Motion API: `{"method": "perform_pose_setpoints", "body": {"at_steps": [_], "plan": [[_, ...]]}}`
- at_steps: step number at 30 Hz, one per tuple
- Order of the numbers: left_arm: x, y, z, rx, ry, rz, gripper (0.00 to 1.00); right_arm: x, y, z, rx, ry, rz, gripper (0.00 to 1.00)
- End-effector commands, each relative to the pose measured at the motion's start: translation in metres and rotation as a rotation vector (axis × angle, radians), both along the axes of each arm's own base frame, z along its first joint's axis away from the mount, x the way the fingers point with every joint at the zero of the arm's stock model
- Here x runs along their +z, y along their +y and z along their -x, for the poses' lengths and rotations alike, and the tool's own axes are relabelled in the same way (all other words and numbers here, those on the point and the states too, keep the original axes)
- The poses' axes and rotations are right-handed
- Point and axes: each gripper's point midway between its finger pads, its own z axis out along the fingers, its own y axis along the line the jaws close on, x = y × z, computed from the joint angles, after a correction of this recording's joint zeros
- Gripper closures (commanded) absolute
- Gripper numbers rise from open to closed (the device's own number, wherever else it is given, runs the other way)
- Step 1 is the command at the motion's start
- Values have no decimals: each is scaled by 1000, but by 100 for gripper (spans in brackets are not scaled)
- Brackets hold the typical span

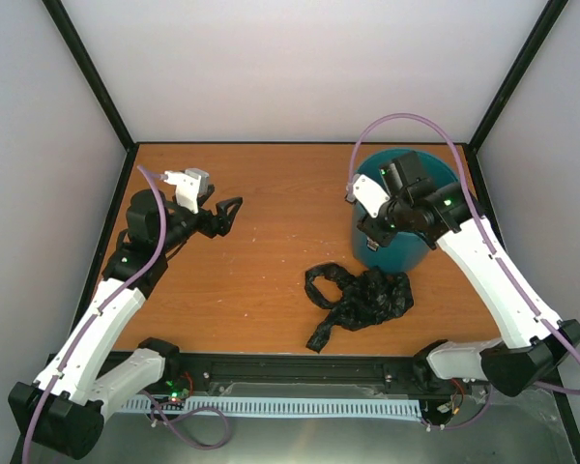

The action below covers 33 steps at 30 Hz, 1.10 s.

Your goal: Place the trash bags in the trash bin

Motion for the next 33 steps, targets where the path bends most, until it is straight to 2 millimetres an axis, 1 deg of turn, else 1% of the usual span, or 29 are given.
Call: {"method": "perform_pose_setpoints", "body": {"at_steps": [1, 3, 6, 7, 8, 10, 13, 16, 21, 25, 28, 32, 33], "plan": [[12, 1, 1, 1, -29, 1, 15, -3, 8, -5, 4, -29, 47, 65], [11, 1, 1, 1, -27, -1, 15, -7, 12, -6, 12, -24, 62, 70], [11, 1, 1, 4, -27, -1, 15, -8, 16, -9, 18, -25, 66, 81], [11, 2, 1, 5, -29, 0, 15, -8, 17, -11, 19, -29, 67, 83], [11, 2, 1, 5, -28, -1, 15, -7, 18, -12, 21, -36, 68, 84], [11, 2, 1, 8, -27, -1, 15, -4, 19, -15, 23, -58, 68, 89], [10, 2, 1, 8, -27, -2, 15, 8, 26, -22, 57, -117, 42, 96], [10, 2, 0, 11, -25, -3, 15, 24, 37, -29, 108, -186, 3, 97], [10, 3, 0, 15, -25, -5, 15, 48, 61, -47, 164, -267, -72, 97], [9, 3, -1, 18, -21, -6, 15, 59, 79, -71, 186, -326, -94, 97], [7, 4, -1, 20, -19, -9, 15, 61, 94, -91, 202, -351, -96, 97], [6, 4, -2, 24, -16, -10, 15, 57, 112, -120, 214, -361, -69, 97], [5, 4, -3, 26, -13, -11, 15, 61, 115, -128, 211, -383, -62, 97]]}}
